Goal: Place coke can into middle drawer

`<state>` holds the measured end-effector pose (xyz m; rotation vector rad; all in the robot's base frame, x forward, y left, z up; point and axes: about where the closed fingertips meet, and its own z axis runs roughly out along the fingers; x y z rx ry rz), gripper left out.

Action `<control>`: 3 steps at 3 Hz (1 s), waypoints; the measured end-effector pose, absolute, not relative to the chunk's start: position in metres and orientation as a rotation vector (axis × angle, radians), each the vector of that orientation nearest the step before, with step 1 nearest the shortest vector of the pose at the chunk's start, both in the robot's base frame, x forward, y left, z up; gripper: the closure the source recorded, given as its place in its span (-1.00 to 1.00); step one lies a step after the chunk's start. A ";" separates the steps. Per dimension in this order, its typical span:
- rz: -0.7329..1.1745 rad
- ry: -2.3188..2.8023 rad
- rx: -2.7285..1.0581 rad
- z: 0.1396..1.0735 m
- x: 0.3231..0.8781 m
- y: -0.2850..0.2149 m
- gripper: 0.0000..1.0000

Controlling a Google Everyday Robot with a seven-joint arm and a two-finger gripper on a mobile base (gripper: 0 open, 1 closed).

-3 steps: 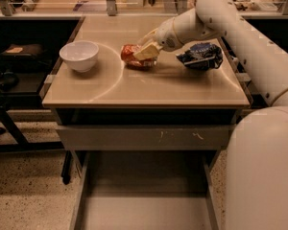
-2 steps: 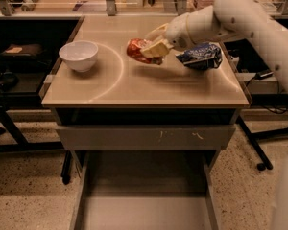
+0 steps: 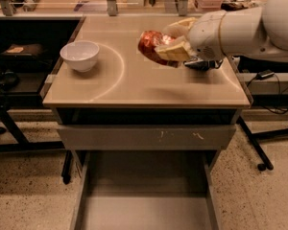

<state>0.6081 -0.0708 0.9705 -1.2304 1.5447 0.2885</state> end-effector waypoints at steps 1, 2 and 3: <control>0.279 1.520 -1.121 0.971 0.569 -0.055 1.00; 0.311 1.560 -1.003 0.934 0.533 -0.042 1.00; 0.355 1.651 -0.900 0.866 0.496 -0.043 1.00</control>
Offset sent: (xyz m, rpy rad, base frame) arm -0.1922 0.0027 -0.2737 0.1398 0.3337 -0.2944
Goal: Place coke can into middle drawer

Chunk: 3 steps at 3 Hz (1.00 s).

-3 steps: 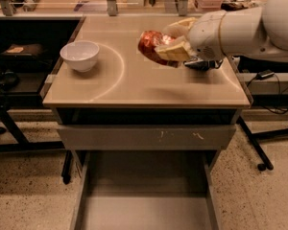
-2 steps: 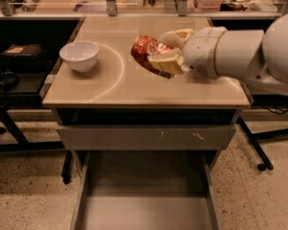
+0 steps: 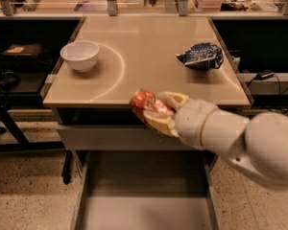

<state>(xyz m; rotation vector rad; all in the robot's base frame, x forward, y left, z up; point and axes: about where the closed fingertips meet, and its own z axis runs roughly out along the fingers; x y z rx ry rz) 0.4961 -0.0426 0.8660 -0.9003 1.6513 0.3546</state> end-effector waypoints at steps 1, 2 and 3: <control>0.344 1.734 -0.877 0.826 0.469 -0.060 1.00; 0.384 1.722 -0.892 0.822 0.469 -0.062 1.00; 0.474 1.756 -0.897 0.775 0.457 -0.099 1.00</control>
Offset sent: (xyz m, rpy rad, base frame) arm -0.0251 -0.0269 -0.0516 0.0308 0.0882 0.0307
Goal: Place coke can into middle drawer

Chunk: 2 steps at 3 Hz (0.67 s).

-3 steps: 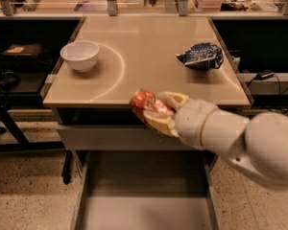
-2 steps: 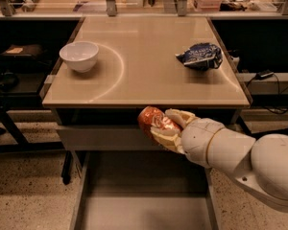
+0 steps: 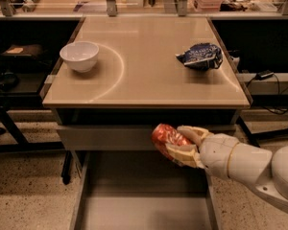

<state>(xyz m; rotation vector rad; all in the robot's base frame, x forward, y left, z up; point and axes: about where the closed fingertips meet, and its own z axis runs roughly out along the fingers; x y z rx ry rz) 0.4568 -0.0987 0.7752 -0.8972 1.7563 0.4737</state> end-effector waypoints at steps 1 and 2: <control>0.546 1.811 -0.976 0.740 0.447 -0.136 1.00; 0.541 1.884 -1.029 0.719 0.419 -0.168 1.00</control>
Offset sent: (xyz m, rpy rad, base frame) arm -0.0701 -0.1143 -0.0775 -0.1577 0.2012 0.0566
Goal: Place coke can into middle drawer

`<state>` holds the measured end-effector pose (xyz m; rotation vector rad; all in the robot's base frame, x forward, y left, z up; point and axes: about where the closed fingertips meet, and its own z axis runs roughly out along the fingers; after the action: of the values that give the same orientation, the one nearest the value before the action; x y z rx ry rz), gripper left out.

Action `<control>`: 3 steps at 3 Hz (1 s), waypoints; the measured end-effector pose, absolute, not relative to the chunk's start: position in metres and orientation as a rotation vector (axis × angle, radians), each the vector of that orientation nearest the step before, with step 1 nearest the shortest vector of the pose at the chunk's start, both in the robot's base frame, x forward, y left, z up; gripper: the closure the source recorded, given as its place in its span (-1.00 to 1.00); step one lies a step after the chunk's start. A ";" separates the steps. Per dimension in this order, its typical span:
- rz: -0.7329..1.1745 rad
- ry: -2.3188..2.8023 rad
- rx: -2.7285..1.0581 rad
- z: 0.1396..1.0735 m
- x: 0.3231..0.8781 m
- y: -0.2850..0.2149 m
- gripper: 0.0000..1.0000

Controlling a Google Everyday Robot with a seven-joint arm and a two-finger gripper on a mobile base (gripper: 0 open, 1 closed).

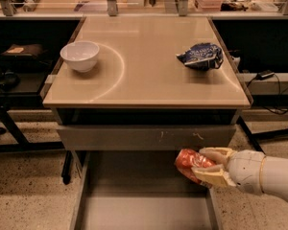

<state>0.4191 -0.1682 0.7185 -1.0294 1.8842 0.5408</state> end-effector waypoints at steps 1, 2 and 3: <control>0.541 1.884 -1.029 0.719 0.419 -0.168 1.00; 0.568 1.932 -0.999 0.680 0.426 -0.156 1.00; 0.584 1.952 -0.978 0.616 0.436 -0.130 1.00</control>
Offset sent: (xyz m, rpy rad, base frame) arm 0.0235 0.0383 -0.1258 0.0302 0.1639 -0.0706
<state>0.4356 -0.1303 0.6162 -0.9785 1.9523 0.5836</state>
